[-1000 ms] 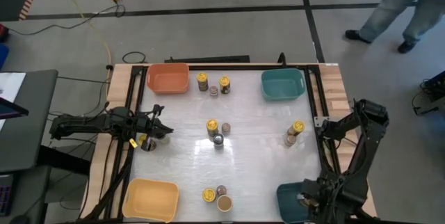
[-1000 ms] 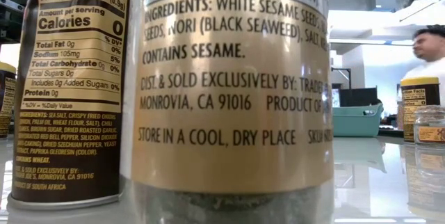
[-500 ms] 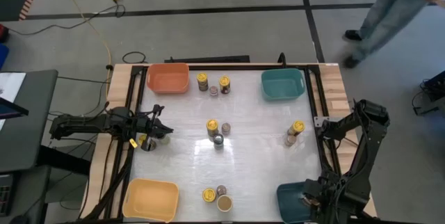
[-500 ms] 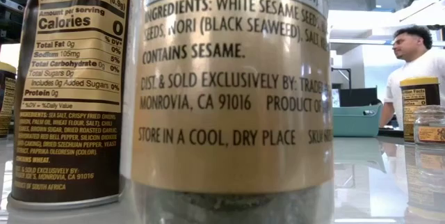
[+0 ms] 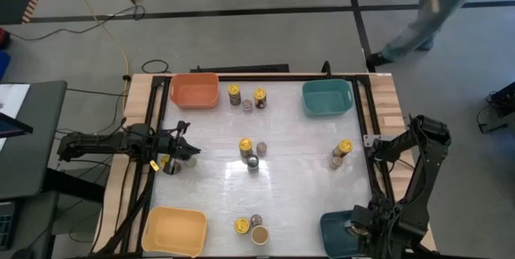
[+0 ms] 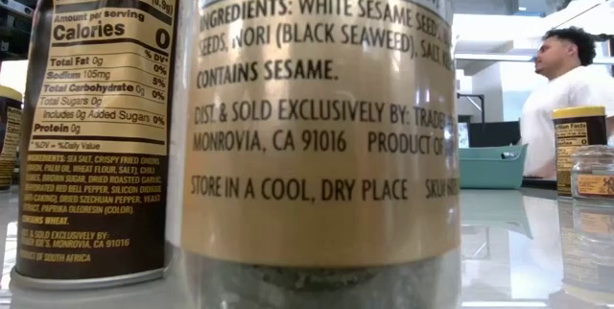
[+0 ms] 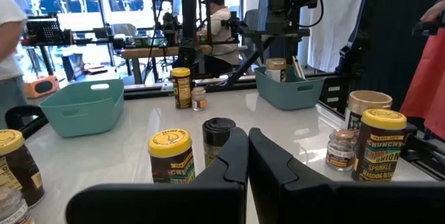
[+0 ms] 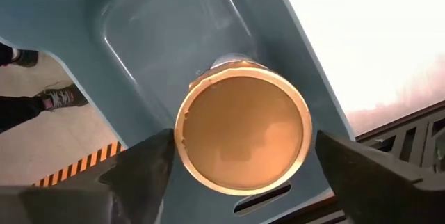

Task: Sort spices by type
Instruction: Put the top gold seasoning bottle into the bottom teal dark blue bin, then put the top right yellow seasoning bottle into the light blue bin

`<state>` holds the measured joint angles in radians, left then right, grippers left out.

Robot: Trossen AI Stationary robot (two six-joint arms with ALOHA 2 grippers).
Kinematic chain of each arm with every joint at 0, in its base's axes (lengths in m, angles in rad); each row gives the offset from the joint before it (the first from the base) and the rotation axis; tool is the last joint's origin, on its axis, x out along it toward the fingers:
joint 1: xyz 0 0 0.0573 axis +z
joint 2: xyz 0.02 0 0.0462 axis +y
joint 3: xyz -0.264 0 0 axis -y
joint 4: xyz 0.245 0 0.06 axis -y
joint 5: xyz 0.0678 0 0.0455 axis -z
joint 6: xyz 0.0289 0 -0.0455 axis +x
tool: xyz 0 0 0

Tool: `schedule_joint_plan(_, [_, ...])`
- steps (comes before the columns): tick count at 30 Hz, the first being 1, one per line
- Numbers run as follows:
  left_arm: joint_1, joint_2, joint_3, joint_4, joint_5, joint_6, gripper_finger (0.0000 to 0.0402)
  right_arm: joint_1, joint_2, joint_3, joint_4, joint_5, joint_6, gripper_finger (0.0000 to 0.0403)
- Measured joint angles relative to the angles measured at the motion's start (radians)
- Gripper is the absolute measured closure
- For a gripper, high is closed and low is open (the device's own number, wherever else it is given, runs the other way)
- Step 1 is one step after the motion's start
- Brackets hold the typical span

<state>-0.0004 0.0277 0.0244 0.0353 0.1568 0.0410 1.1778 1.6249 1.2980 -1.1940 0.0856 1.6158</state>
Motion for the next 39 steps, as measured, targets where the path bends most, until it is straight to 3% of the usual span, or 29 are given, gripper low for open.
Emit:
schedule_joint_plan(12, [0.000,0.000,0.000,0.000,0.000,0.000,0.0401,-0.002,-0.003,0.049,-0.026,0.000,0.002,0.0018])
schedule_joint_plan(24, [0.000,0.000,0.000,0.000,0.000,0.000,0.0401,-0.022,-0.004,0.124,-0.198,0.073,0.085,0.0017])
schedule_joint_plan(33, [0.000,0.000,0.000,0.000,0.000,0.000,0.0401,-0.144,-0.004,0.124,-0.197,0.082,0.084,0.0017])
schedule_joint_plan(39, [0.000,0.000,0.000,0.000,0.000,0.000,0.0401,-0.255,-0.004,0.124,-0.172,0.101,-0.002,0.0017])
